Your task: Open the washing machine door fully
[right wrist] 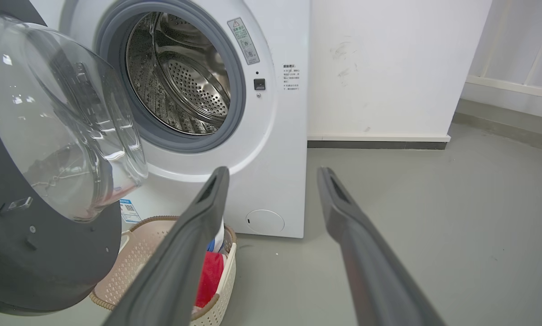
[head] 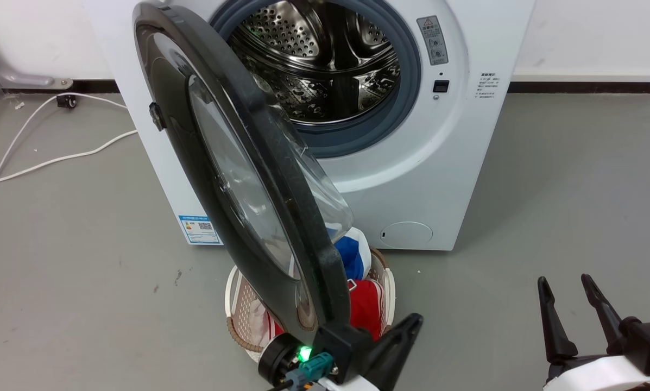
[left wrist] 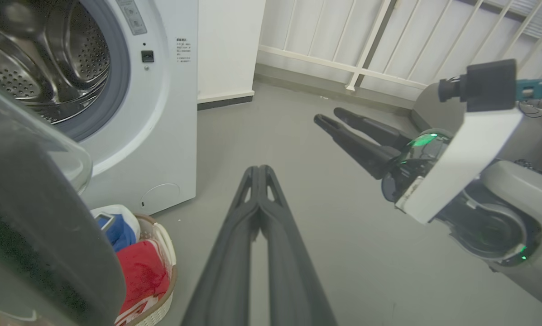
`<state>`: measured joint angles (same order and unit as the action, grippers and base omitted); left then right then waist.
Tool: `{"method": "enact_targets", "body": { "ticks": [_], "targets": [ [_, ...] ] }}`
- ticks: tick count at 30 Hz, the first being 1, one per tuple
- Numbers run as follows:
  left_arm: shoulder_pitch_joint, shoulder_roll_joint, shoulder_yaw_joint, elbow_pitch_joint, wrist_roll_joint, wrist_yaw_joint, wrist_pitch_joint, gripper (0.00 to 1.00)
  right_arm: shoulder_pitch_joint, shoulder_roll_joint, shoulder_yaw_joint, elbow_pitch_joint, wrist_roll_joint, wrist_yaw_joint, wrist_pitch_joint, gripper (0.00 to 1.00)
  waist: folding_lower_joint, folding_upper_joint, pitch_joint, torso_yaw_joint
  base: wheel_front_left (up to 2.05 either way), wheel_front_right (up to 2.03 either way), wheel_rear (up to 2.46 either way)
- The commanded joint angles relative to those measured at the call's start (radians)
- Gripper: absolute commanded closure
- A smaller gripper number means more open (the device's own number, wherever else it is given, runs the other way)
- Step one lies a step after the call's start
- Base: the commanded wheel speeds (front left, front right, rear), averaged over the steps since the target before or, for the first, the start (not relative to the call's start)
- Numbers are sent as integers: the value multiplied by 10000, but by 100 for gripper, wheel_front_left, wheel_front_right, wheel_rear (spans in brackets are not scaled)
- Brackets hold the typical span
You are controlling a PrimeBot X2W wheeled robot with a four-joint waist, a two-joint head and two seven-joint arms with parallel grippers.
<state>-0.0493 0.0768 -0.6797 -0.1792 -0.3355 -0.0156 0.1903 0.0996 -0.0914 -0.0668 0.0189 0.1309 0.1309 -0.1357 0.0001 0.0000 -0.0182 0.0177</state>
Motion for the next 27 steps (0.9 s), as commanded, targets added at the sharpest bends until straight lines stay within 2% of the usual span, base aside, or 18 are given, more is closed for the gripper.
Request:
{"method": "enact_targets", "body": {
  "ticks": [1,13,27],
  "targets": [
    [1,14,77,245,85,94,-141,100,-124,-15,25,19,-4,-2,-2,0,-1,0,24,-31,0,0,0],
    [-534,3,1105,1786,235,957,-1254,100,-234,8,-19,166,110,-2,-4,0,-1,0,139,-166,0,0,0],
    [-326,218,1565,1843,343,1626,-1617,100,-247,103,-94,272,186,-2,-21,0,-1,0,170,23,0,0,0]
  ]
}}
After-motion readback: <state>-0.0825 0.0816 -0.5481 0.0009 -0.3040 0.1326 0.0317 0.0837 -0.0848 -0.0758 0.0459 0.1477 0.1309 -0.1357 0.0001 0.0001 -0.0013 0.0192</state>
